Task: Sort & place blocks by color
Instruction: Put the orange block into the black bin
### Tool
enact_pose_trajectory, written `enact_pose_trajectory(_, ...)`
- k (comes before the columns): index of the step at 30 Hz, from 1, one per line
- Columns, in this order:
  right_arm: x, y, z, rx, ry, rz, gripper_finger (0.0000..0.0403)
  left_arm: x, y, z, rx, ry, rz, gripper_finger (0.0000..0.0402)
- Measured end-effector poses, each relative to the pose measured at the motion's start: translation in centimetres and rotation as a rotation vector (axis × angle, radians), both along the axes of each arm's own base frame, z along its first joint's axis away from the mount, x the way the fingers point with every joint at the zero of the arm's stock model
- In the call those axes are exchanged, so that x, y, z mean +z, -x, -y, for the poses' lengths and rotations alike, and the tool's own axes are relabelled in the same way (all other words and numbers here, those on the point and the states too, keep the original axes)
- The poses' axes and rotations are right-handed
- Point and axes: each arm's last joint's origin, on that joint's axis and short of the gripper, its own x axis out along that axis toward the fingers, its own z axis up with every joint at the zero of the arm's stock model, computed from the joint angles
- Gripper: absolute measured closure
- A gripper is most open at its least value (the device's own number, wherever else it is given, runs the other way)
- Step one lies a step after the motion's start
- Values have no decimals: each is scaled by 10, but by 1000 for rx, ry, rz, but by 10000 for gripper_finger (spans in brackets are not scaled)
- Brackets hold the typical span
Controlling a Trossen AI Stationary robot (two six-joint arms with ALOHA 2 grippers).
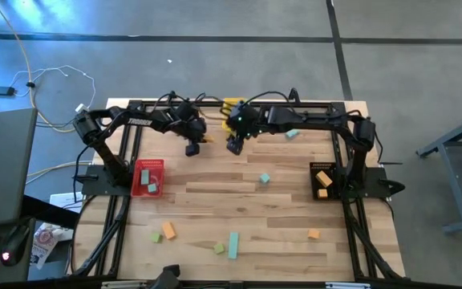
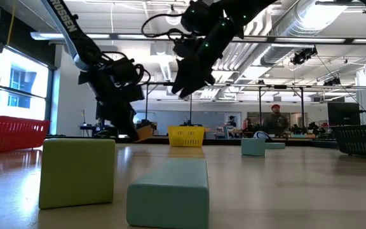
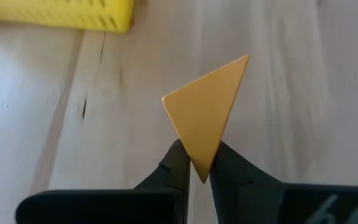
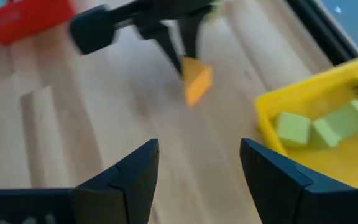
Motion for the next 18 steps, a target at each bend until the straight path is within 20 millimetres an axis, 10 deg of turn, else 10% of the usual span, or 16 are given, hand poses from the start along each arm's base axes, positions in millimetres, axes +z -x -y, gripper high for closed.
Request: enact_pose_trajectory(18,-2,-10,-87,114,320,-124,192,12,-49,40,-103,21,191,379)
